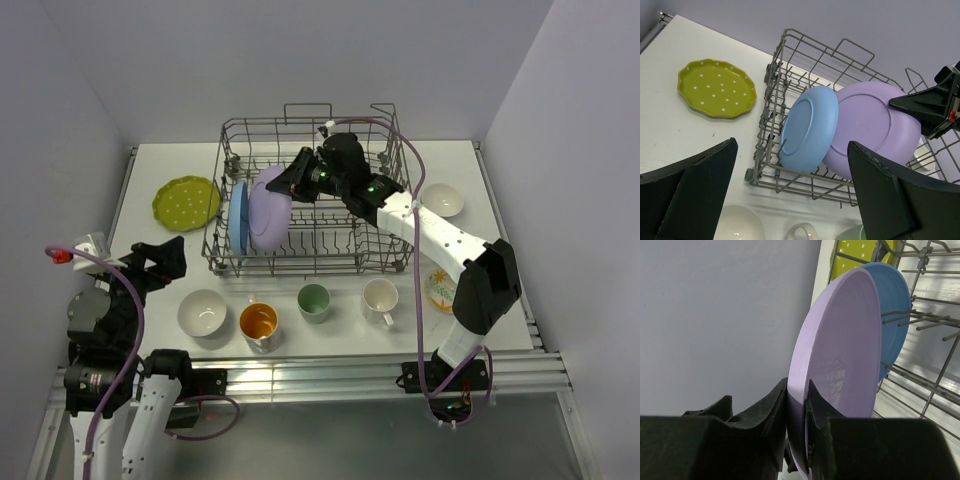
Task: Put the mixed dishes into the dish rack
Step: Insert the plate into the dish rack
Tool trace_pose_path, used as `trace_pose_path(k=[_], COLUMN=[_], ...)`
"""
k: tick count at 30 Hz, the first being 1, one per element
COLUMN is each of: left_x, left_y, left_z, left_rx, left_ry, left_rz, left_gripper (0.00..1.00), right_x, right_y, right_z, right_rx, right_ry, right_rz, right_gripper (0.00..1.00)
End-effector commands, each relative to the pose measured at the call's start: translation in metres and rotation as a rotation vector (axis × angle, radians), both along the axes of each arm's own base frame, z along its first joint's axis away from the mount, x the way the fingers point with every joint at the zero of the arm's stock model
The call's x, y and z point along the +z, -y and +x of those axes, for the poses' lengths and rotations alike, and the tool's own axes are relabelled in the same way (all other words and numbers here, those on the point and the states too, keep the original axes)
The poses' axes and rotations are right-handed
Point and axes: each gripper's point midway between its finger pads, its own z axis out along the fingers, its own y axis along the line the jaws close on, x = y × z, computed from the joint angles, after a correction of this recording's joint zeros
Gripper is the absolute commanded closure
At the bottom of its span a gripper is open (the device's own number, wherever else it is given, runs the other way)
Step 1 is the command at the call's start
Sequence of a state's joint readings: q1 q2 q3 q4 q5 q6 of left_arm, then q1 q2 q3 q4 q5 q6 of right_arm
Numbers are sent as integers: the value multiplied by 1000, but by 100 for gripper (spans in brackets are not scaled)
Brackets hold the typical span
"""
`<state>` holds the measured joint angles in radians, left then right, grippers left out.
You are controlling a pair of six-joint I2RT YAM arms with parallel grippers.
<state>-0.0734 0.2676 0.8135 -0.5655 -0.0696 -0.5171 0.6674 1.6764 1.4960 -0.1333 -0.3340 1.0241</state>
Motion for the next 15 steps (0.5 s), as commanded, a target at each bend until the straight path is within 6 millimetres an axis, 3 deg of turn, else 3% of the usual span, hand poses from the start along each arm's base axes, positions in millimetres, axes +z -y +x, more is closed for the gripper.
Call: trace_pose_path(k=[1,15], left_x=[4,4], left_y=[0,4], left_z=[-1,-4], left_rx=[-1,-21], left_ry=[29,36], left_rz=[1,-18], left_gripper=[1,1], right_x=[19,34], right_y=[-3,8], right_z=[2,8], right_rx=[0,-22], right_ry=[63,124], right_rz=[39,32], right_gripper=[100,100])
